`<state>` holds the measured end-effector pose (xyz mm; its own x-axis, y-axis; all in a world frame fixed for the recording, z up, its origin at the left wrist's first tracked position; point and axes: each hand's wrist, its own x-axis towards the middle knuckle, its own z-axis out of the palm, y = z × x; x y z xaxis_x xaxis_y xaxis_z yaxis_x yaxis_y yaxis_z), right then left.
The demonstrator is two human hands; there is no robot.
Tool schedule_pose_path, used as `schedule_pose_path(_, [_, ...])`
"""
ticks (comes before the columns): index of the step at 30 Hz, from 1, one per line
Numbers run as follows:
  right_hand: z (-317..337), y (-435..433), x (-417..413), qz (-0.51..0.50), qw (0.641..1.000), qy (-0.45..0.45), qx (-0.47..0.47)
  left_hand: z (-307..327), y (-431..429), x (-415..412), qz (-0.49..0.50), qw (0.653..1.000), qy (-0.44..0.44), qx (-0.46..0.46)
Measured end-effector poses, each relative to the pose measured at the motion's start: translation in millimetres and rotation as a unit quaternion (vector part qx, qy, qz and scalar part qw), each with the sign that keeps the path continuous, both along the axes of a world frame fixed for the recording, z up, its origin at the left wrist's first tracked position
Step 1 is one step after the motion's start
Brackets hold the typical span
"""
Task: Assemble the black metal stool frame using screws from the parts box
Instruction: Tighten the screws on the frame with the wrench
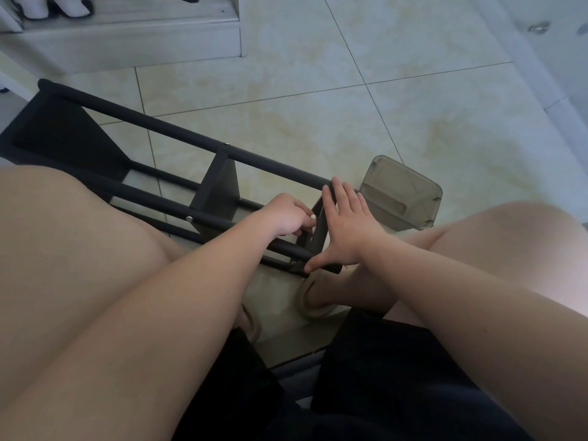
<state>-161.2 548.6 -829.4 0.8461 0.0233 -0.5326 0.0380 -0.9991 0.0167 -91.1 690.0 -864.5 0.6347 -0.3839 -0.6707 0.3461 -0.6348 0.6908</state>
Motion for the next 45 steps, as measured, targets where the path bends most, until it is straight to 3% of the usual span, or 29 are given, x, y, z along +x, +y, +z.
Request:
schedule_pose_path(18, [0, 1, 0, -0.001, 1.0, 0.0, 0.001, 0, -3, -3, -0.045, 0.998, 0.0, 0.032])
schedule_pose_path(32, [-1, 2, -1, 0.0, 1.0, -0.004, 0.002, 3, -1, -2, -0.032, 0.997, 0.049, 0.044])
schedule_pose_path(45, [-1, 1, -1, -0.003, 1.0, 0.0, 0.003, 12, 0, 0, -0.153, 0.984, 0.006, 0.095])
